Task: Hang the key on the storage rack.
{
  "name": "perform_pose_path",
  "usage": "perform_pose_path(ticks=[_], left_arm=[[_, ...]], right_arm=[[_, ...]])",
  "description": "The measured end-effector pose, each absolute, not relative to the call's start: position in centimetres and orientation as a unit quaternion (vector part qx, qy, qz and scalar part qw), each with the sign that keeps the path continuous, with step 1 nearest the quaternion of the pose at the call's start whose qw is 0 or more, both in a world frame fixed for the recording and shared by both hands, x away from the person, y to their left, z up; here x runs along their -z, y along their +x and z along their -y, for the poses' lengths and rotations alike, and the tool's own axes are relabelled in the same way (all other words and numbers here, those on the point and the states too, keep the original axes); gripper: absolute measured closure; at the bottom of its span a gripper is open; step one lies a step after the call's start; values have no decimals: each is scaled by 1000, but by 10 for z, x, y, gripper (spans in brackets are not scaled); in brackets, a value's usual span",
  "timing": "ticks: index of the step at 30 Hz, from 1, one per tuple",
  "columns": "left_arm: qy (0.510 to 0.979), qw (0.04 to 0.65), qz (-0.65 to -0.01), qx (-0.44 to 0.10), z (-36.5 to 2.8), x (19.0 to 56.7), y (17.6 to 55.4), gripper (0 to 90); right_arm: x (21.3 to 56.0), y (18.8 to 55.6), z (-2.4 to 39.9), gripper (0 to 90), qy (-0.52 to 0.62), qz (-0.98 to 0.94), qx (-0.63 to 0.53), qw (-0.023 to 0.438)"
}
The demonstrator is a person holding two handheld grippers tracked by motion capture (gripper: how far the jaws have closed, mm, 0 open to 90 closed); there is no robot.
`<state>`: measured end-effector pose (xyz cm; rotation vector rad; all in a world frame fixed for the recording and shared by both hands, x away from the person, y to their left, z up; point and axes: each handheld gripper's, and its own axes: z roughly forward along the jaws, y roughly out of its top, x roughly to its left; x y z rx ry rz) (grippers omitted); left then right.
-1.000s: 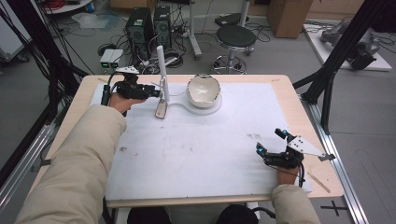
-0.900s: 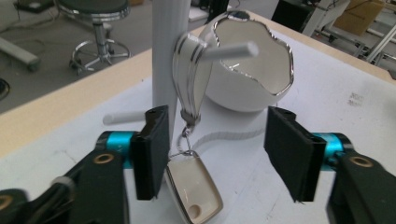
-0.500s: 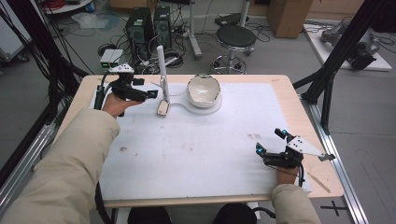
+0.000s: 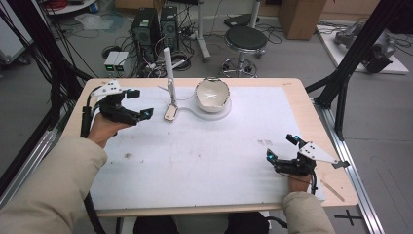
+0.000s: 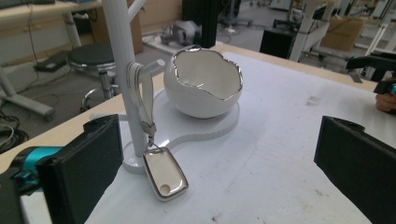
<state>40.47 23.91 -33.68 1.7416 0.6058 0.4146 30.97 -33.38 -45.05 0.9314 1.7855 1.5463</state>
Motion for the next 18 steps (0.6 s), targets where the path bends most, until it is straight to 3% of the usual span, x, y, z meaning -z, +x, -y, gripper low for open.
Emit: perform_pose_path(ticks=[18], left_arm=[[659,651,-270,-262,-281,409,304,17]], right_arm=[[452,307,337,6,344,-657,-598,305]])
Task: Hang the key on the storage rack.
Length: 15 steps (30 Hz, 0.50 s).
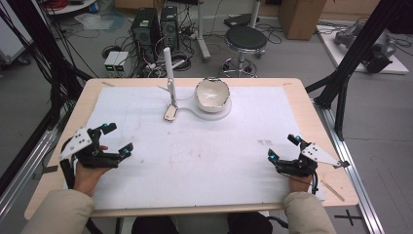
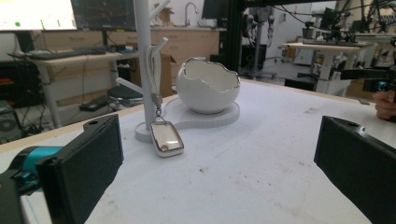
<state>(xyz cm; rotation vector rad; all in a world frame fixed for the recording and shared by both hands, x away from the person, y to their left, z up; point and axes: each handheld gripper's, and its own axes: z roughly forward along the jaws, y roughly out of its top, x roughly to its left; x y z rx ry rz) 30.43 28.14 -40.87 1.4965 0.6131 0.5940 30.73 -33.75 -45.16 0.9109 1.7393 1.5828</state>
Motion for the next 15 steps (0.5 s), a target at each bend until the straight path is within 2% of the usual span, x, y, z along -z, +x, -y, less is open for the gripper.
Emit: perform_pose_path(ticks=[7,15], left_arm=[[637,658,-285,-284,-287,440,284,17],[621,658,-296,-308,-290,454,276,17]], right_arm=[[452,306,337,7,340,-653,-604,306],[453,304,339,6,335,-648,-609,311]])
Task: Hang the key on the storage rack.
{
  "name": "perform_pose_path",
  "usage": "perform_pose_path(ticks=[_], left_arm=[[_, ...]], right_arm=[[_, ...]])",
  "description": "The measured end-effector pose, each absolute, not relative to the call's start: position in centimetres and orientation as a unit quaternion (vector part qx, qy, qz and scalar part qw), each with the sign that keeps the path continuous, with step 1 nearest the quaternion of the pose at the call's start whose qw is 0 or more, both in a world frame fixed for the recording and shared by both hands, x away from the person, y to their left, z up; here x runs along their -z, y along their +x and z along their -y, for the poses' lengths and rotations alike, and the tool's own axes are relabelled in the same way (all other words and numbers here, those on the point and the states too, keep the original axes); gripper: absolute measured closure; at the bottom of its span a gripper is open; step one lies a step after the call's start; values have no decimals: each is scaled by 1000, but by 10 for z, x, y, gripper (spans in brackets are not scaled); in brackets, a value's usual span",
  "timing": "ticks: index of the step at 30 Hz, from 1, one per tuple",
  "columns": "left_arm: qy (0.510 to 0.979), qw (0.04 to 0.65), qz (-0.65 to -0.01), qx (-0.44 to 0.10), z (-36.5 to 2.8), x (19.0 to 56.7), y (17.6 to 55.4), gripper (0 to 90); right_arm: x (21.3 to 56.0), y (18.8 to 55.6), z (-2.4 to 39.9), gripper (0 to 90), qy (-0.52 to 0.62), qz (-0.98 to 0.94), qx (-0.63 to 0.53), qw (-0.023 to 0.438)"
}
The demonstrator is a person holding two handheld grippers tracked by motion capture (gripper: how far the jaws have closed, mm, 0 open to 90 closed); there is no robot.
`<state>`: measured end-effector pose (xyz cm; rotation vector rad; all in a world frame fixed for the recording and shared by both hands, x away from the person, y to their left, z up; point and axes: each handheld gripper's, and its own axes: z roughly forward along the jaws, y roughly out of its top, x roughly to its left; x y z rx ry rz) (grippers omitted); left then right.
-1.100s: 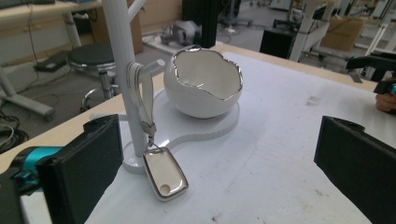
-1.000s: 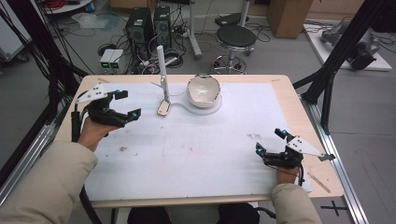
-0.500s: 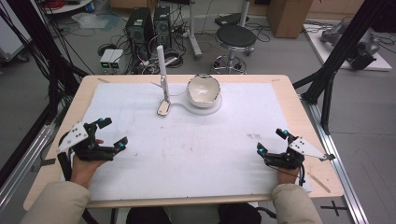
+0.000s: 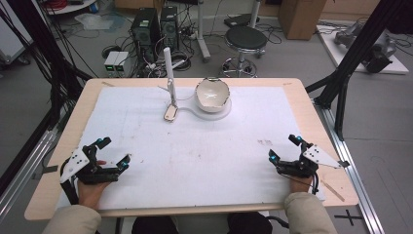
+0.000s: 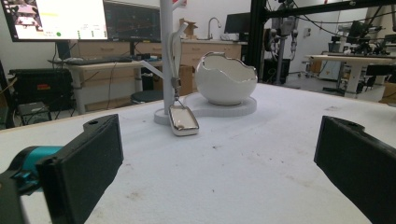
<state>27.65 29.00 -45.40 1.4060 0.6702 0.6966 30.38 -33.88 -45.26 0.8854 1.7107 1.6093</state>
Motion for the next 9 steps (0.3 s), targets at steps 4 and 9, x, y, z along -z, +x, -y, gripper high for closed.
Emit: perform_pose_path(ticks=[4,9], left_arm=[[622,658,-295,-306,-289,454,276,17],[622,656,-295,-309,-289,454,276,17]], right_arm=[[453,304,339,7,336,-647,-610,310],[453,304,339,6,336,-648,-609,310]])
